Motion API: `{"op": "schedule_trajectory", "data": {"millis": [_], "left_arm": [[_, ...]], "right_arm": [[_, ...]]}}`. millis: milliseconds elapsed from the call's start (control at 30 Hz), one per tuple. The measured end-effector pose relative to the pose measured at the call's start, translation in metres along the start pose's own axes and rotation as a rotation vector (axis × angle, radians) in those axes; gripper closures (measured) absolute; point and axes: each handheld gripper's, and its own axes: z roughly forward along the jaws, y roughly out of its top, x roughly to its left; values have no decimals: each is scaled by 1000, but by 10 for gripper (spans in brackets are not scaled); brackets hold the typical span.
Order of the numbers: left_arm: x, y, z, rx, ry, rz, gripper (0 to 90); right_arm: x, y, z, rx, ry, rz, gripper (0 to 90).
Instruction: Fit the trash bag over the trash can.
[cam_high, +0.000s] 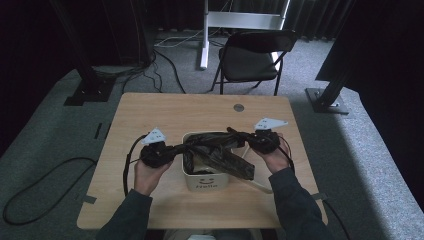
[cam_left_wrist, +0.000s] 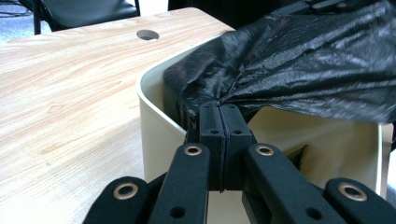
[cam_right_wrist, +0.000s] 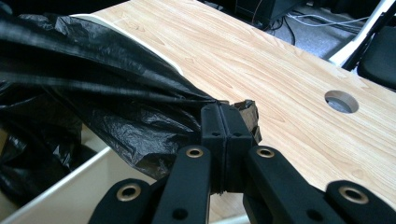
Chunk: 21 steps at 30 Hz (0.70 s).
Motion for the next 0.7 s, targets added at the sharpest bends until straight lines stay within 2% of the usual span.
{"op": "schedule_trajectory", "data": {"millis": [133,233,400,567,700], "left_arm": [[5,-2,-4,-10,-1,-21,897],[7,-3,-6,-11,3,-21,897],[11,-7,-8,-15,-5,-40,897],[16,-10,-8,-9,-5,-66,892],[15,-10,-8,-10,-12,-66,841]], "right_arm": [[2,-5,-12,-8,-12,-16,900],[5,-9,-19,-13,-12,-29,900],[11,-12,-26,-22,-11,-43,899],[21,-15,-28,-32,29,-61,899],[32,-18,-26,-24,55,-90,897]]}}
